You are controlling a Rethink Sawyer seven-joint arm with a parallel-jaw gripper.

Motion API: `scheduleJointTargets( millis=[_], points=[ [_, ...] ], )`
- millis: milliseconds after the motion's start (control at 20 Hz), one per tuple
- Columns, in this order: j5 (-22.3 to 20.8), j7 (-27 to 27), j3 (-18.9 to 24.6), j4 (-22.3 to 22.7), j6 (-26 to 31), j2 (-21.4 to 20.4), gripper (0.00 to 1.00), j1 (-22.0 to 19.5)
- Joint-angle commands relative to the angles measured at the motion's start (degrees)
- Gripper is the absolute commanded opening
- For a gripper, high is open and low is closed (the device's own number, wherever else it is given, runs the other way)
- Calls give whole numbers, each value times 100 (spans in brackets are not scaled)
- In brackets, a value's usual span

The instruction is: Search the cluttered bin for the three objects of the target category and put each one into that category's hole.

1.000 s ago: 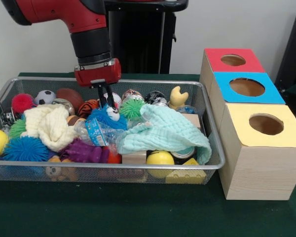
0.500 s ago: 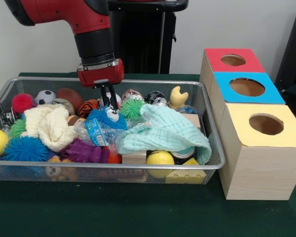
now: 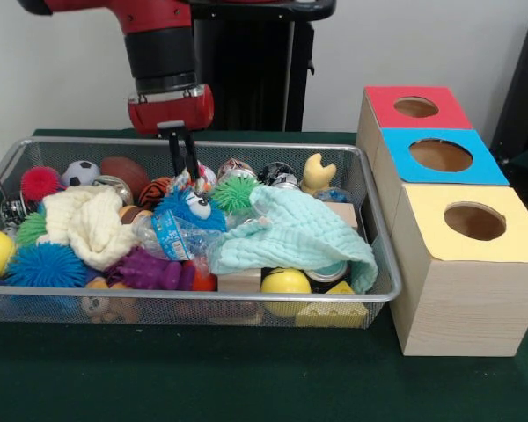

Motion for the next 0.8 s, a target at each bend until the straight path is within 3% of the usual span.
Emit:
scheduleJointTargets(
  millis=[50,250,800],
  points=[
    [891,400,405,348,955,-1120,0,235],
    [1312,267,467,391,1284,-1404,0,355],
    [1704,605,-36,434,1226,-1652,0,1163]
  ],
)
